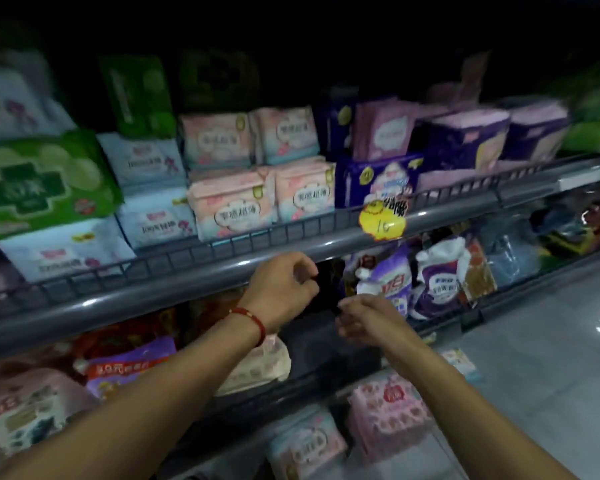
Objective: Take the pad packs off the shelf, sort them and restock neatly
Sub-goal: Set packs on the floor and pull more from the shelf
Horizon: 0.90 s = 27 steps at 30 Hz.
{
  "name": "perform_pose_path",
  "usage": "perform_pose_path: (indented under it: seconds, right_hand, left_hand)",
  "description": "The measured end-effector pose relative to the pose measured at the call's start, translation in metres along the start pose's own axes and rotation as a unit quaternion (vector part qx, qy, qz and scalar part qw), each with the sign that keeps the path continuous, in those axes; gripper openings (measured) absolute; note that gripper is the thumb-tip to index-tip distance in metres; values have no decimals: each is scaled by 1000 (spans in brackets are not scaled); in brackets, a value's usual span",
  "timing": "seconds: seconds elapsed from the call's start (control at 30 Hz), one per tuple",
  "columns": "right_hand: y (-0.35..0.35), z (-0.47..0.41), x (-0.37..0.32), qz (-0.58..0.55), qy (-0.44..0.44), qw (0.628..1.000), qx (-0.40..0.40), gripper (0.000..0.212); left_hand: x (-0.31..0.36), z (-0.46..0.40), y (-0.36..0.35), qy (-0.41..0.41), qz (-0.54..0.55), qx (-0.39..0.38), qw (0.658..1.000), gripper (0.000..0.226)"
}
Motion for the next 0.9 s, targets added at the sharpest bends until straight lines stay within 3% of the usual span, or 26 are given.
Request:
perform_pose_path:
  seconds: [0.1,0.23,0.37,0.5,0.6,0.7,0.9]
  right_hand:
    - [25,1,-48,52,72,995,32,12]
    - [52,-9,-85,156,151,970,105,14]
    - [66,-24,-113,233,226,927,187,13]
    - [79,-48,-138,295,284,870,274,30]
    - [93,-68,-151,323,273,848,320,45]
    - [112,-92,-165,323,274,838,345,53]
    - [148,-141,-194,319,234,854,338,89]
  left_hand:
    - [45,-19,19,-66,-13,26,997,16]
    - [81,-48,23,-157,-110,46,980,25]
    - [95,-83,14,-195,-200,46,959,34]
    - [103,-118,-9,-239,-238,21,941,46]
    - [107,-141,-24,-260,-263,28,928,50]
    - [114,-172,-34,-242,-269,56,931,68]
    - [145,-228,-26,-220,-177,78,956,84]
Point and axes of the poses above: each hand's wrist, its own z-axis away from the middle knuckle, its own y-axis out of the back of the hand, x = y × z, the point moved 5 cm from there along -z, towards the middle knuckle, and after that the axes turned 14 degrees about z, right-handed, at the moved point
